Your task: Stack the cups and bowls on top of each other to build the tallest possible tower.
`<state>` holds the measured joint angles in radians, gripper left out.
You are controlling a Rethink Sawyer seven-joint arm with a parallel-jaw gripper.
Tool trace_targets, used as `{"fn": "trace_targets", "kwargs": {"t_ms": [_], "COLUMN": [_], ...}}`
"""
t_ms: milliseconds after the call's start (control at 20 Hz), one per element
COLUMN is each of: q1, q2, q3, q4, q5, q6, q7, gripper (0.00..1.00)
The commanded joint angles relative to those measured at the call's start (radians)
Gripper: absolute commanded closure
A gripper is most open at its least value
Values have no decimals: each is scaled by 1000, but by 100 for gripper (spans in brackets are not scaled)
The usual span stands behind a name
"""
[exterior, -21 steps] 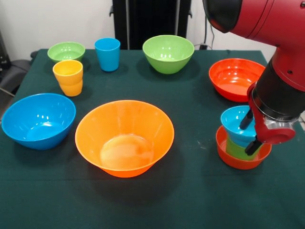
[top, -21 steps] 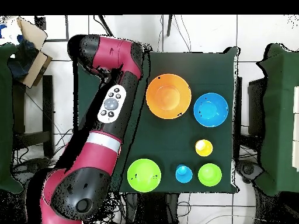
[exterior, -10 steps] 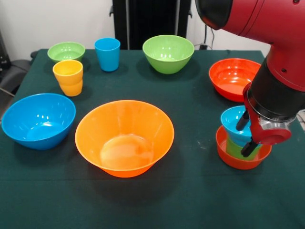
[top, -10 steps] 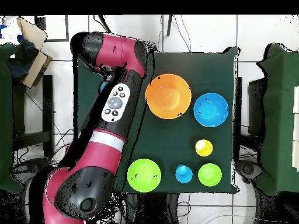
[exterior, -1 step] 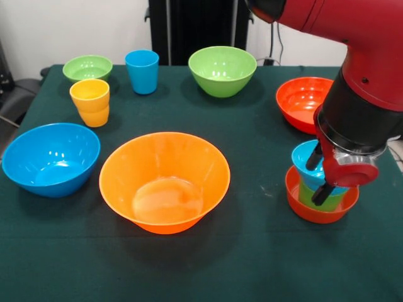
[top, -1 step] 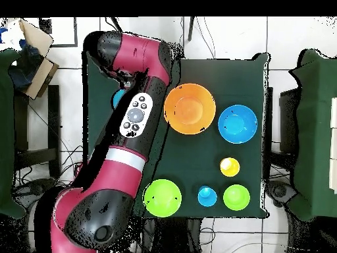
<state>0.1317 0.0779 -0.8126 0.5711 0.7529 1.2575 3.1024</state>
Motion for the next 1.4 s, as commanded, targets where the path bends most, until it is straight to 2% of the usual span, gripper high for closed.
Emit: {"fn": "trace_targets", "kwargs": {"t_ms": [50,250,500,1000,1200,1400], "q1": [-2,15,23,38,48,76], "q2": [-43,-68,-107,-212,-240,-290], "q3": [74,76,85,150,150,155], "q4": [12,44,60,167,219,326], "q5": [-31,-36,-36,-38,-74,-135], "q6": [37,-10,4,42,-3,-122], "q7": [76,88,79,7,-41,-127], "gripper": [0,0,0,0,0,0]}}
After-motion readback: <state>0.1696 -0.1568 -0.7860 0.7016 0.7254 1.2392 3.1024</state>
